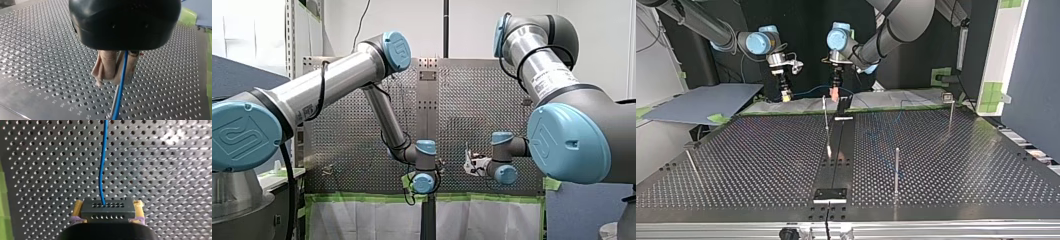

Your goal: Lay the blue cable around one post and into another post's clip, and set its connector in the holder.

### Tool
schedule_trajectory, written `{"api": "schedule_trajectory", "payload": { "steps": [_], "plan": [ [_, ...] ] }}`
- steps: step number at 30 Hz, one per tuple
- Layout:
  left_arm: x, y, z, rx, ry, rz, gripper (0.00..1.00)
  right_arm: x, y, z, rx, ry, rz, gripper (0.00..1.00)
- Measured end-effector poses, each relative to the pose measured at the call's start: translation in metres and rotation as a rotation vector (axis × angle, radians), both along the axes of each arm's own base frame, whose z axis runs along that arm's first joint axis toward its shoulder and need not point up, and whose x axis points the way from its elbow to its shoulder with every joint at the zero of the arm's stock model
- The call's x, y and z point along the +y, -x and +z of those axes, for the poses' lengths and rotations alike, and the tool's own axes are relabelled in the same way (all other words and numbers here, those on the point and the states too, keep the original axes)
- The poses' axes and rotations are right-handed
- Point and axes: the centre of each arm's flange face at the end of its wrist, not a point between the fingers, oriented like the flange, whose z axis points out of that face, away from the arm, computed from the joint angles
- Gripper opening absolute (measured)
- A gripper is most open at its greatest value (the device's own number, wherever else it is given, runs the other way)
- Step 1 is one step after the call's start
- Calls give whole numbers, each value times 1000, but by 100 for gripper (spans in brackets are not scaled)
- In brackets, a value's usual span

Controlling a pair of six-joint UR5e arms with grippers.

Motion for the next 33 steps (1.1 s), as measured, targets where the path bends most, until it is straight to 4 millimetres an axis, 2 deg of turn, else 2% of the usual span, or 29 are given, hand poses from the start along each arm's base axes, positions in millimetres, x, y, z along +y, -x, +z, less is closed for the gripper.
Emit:
{"api": "schedule_trajectory", "payload": {
  "steps": [5, 11, 15, 20, 26, 33],
  "plan": [
    [10, -10, -6, 14, -39, 2, 19, -9, 4, -12, 5, -19, -12, 0],
    [20, -32, -3, 17, -64, 13, 19, -19, 10, -14, 4, -17, -25, 0],
    [22, -43, -2, 18, -70, 9, 19, -25, 13, -13, 2, -14, -32, 0],
    [19, -54, -14, 39, -82, -11, 19, -30, 18, -13, 3, -12, -41, 0],
    [16, -73, -8, 25, -69, -6, 19, -32, 21, -13, 7, -13, -48, 0],
    [21, -82, -6, 26, -63, 3, 19, -34, 24, -14, 13, -15, -53, 0]
  ]
}}
